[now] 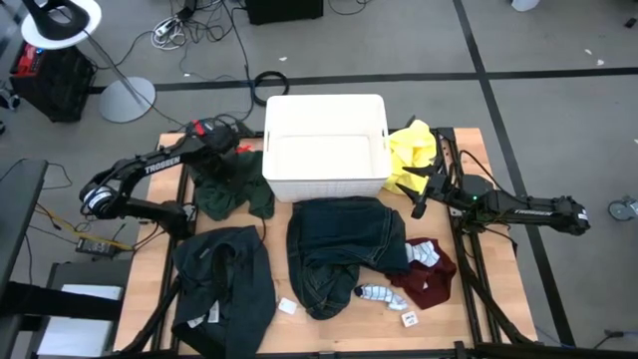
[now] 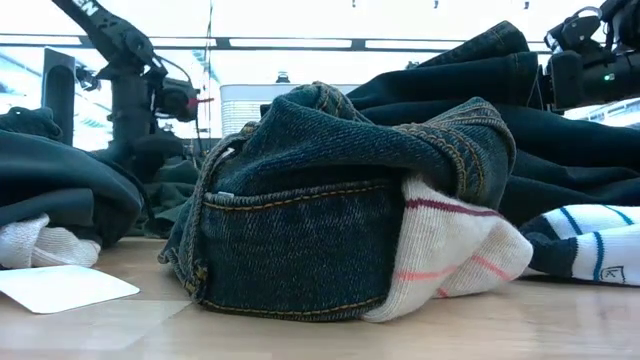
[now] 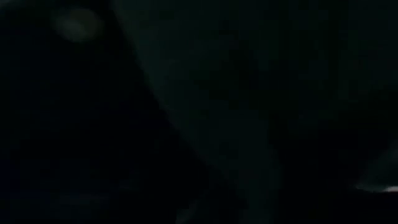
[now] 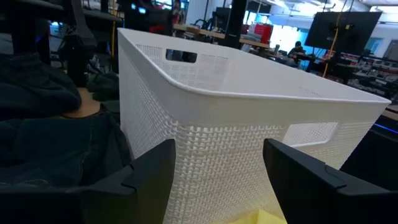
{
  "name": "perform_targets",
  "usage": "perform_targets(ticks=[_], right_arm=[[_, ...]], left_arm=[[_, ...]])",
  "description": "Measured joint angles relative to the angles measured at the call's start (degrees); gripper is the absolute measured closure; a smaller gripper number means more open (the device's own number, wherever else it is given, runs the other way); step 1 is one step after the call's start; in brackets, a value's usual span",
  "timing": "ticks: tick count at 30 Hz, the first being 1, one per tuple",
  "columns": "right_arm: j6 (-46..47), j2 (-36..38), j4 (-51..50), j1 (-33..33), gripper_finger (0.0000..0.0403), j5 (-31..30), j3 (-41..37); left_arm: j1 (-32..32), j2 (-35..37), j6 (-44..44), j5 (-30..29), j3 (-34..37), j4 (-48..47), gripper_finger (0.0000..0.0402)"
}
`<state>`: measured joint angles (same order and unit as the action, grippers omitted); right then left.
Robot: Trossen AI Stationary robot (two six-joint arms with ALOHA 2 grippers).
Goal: Sort clothes
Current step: Put the dark green shirt into the white laundry bin
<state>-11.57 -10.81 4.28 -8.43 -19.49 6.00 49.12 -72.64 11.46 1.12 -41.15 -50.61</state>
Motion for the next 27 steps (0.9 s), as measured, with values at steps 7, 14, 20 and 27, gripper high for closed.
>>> perform_targets(ticks=[7, 14, 20, 27], right_arm=[[0.0, -0.06, 0.32, -0.02, 0.0158, 0.0, 0.0], [0.0, -0.06, 0.36, -0.02, 0.0158, 0.11, 0.0], [0.0, -0.04, 0.36, -0.02, 0.0158, 0.13, 0.0], [0.0, -0.05, 0.34, -0.01, 0.0158, 0.13, 0.0]], left_arm=[[-0.02, 0.2, 0.48, 1.62, 2.15, 0.09, 0.0371], [-0.04, 1.19, 0.54, 1.25, -0.53, -4.03, 0.0387], [-0.13, 6.04, -0.45, -0.28, -4.3, -8.1, 0.0393], [-0.19, 14.3, -0.29, -2.91, -11.81, -14.97, 0.0395]])
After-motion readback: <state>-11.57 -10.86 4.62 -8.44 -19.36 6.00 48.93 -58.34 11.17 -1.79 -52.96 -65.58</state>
